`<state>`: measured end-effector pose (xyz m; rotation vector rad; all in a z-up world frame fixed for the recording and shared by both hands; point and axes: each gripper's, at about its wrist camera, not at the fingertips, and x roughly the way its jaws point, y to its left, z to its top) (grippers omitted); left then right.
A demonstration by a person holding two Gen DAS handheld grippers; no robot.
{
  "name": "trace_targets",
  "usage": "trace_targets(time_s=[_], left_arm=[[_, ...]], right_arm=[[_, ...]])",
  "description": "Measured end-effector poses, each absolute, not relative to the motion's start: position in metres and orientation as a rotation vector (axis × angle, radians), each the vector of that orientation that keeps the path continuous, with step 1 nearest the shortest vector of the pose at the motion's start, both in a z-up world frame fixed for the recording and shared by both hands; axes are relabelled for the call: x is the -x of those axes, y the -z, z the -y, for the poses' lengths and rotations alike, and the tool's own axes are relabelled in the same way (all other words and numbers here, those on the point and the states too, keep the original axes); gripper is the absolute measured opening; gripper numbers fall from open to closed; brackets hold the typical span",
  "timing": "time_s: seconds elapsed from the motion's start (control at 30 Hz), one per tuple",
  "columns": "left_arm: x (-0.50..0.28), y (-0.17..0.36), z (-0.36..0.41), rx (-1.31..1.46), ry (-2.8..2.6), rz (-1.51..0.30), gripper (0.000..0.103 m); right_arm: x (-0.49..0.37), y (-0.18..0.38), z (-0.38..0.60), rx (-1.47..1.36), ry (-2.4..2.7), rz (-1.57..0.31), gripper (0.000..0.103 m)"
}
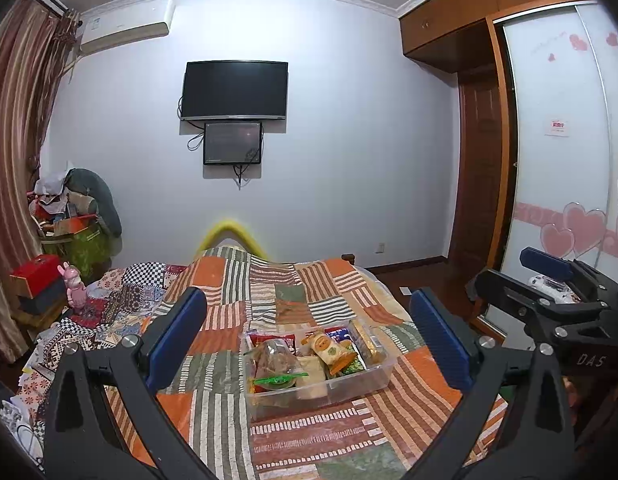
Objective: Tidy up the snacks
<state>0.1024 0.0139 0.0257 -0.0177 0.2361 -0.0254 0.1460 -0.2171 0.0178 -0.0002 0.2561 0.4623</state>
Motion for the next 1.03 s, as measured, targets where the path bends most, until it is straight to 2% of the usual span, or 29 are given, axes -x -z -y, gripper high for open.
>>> trace_targets(time_s=[1.03], left_arm=[[-0.1021, -0.0246, -0.0176, 0.052, 0.072, -0.255, 0.103]], right_arm=[[-0.1449, -0.0196, 0.2181, -0.002, -0.459, -0.249, 0.103]])
